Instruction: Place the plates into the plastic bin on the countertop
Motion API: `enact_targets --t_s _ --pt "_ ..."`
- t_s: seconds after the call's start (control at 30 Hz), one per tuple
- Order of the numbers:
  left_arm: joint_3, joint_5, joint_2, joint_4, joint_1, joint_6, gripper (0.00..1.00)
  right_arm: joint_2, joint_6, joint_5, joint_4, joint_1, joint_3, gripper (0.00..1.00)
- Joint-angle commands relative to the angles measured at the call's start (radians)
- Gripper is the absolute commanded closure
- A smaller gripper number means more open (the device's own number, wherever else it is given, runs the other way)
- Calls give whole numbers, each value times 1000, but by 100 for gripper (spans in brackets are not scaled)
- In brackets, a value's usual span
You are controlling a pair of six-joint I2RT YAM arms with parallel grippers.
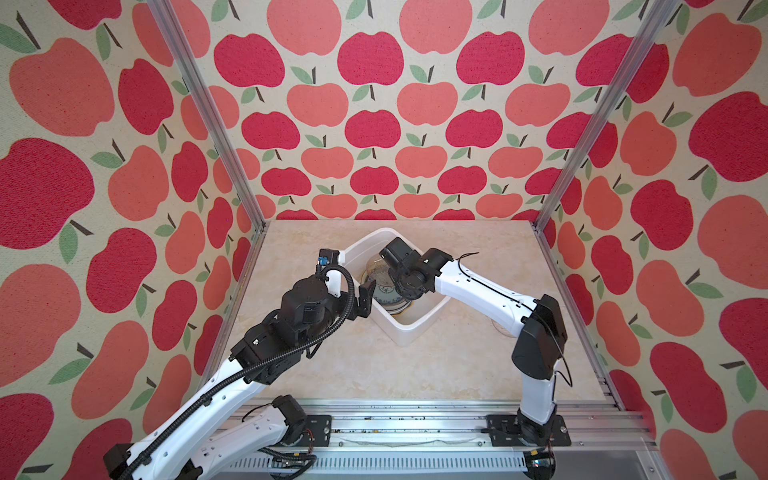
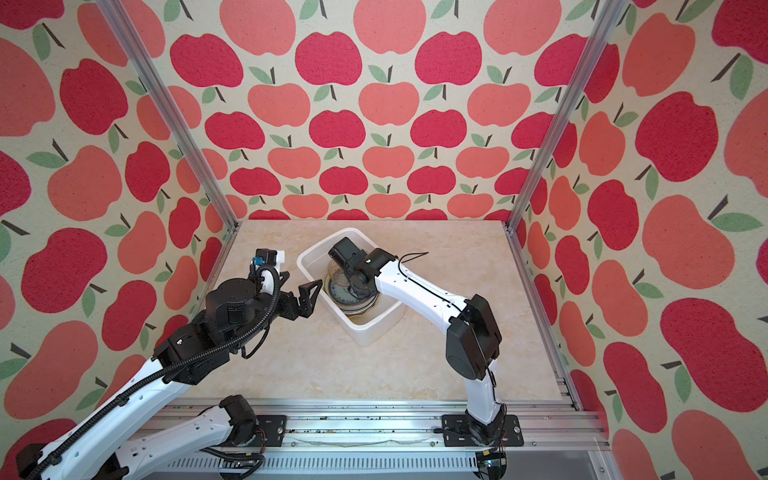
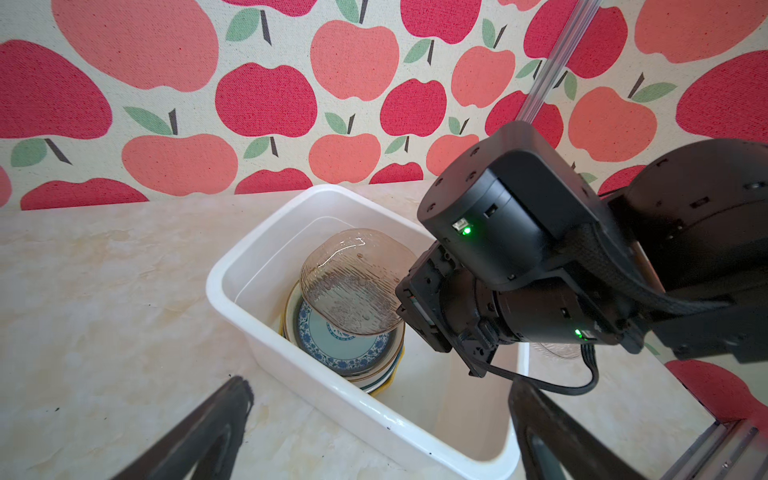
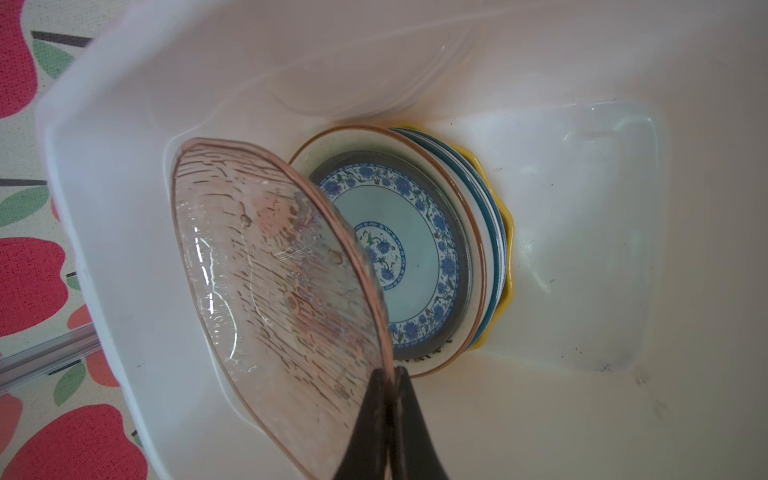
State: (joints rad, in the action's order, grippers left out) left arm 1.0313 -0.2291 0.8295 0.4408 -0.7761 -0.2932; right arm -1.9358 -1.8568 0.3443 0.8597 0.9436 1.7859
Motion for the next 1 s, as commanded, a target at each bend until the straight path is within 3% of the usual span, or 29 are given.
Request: enact_targets --t_s 0.0,0.57,0.97 --pt "-8 2 -15 10 10 23 1 -44 -53 33 20 1 25 100" --pt "15 29 0 30 34 48 1 -87 -79 -45 -98 -21 -88 100" --pt "27 36 7 39 49 54 1 -119 -66 -65 -120 -40 -65 82"
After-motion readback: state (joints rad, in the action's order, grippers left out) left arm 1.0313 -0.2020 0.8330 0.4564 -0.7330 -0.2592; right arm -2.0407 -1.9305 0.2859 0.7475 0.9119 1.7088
